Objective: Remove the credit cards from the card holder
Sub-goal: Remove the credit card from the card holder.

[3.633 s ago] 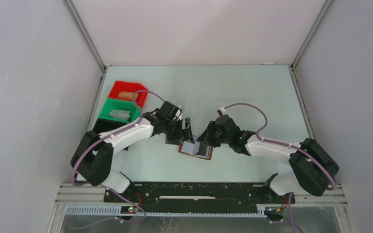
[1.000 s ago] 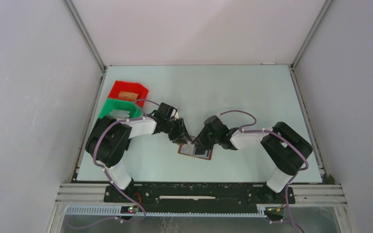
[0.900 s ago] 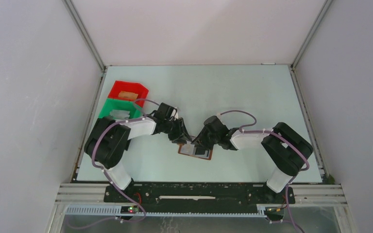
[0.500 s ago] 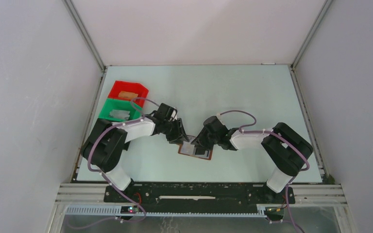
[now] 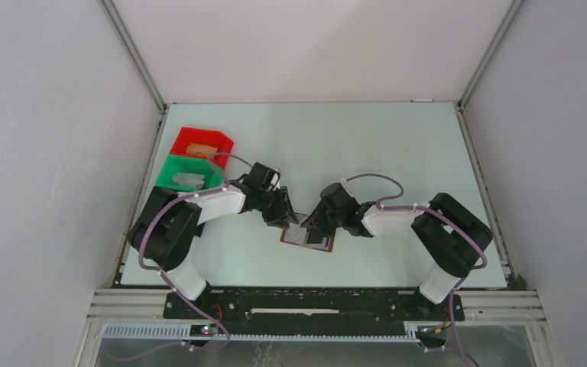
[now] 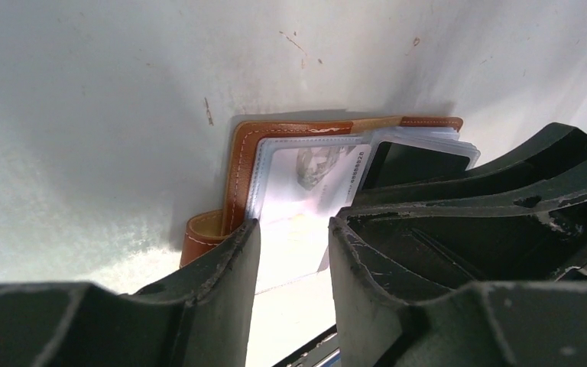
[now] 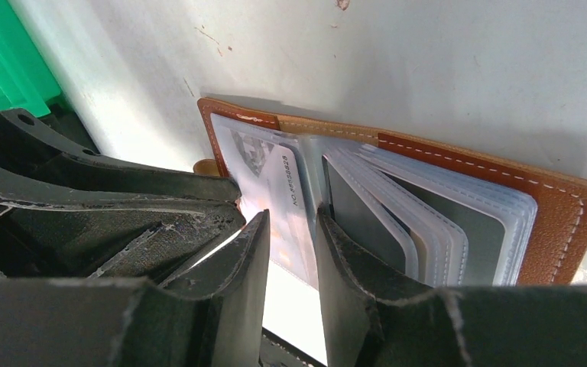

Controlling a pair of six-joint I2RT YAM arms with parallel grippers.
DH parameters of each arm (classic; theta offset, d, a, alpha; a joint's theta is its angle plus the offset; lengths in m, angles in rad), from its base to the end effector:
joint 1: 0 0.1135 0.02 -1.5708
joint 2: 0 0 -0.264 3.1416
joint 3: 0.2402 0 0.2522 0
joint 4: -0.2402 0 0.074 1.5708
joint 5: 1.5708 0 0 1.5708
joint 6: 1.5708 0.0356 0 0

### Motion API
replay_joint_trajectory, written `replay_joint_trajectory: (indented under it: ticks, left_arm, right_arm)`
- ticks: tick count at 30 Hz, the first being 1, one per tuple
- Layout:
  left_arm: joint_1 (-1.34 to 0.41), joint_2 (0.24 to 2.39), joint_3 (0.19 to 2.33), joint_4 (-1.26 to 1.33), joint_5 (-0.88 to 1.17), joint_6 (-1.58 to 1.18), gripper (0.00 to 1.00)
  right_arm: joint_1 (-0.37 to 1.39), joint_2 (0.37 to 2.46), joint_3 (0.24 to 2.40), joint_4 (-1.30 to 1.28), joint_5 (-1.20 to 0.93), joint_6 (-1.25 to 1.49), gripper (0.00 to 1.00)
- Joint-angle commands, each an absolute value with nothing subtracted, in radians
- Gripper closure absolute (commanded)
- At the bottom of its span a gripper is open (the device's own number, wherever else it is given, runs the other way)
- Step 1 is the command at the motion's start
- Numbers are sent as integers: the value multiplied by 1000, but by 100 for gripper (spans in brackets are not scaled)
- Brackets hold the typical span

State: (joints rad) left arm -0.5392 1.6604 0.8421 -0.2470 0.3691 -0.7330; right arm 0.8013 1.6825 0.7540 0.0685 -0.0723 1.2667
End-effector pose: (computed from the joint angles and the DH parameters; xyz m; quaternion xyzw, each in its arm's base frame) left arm 0.2566 -0.1685 0.1448 -0.0464 0.9518 -0.2890 0.0922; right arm 0.2178 0.2285 0.1327 0.2038 0.9145 0.3162 0.1487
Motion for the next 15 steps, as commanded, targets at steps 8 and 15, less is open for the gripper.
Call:
replay_joint_trajectory:
  ticks: [8, 15]
  left_arm:
    - [-576, 1769, 796, -260, 355, -712, 56]
    - [-575, 1777, 796, -261, 350, -712, 56]
  right_arm:
    - [801, 1652, 658, 49, -34, 1286, 69]
    - [798, 1623, 639, 76, -26, 1273, 91]
